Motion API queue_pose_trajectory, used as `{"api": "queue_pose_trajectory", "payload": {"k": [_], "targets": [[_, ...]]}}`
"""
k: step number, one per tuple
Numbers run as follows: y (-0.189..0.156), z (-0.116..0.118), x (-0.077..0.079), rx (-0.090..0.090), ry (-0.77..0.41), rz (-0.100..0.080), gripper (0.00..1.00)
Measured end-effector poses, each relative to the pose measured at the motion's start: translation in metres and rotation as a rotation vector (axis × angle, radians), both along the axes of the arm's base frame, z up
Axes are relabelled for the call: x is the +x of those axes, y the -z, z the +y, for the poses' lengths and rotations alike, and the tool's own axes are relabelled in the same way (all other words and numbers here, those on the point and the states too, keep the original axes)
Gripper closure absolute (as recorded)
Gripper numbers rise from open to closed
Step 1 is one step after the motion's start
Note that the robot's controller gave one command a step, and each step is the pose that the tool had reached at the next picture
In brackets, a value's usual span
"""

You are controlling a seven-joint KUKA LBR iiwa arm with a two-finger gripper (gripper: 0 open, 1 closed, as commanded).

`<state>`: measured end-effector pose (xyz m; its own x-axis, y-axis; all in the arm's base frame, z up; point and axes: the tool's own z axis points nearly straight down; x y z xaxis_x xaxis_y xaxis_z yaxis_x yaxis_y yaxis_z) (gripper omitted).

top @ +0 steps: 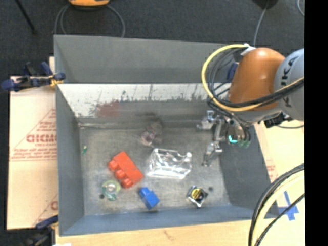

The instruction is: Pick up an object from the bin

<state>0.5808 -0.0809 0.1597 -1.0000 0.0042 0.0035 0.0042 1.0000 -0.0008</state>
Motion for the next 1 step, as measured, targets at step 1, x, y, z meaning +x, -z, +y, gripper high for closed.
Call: {"api": "queue_pose_trajectory", "payload": {"k": [1], "targets": [[0.0867, 0.0628, -0.014, 0.0, 0.04, -0.012, 0.0]]}}
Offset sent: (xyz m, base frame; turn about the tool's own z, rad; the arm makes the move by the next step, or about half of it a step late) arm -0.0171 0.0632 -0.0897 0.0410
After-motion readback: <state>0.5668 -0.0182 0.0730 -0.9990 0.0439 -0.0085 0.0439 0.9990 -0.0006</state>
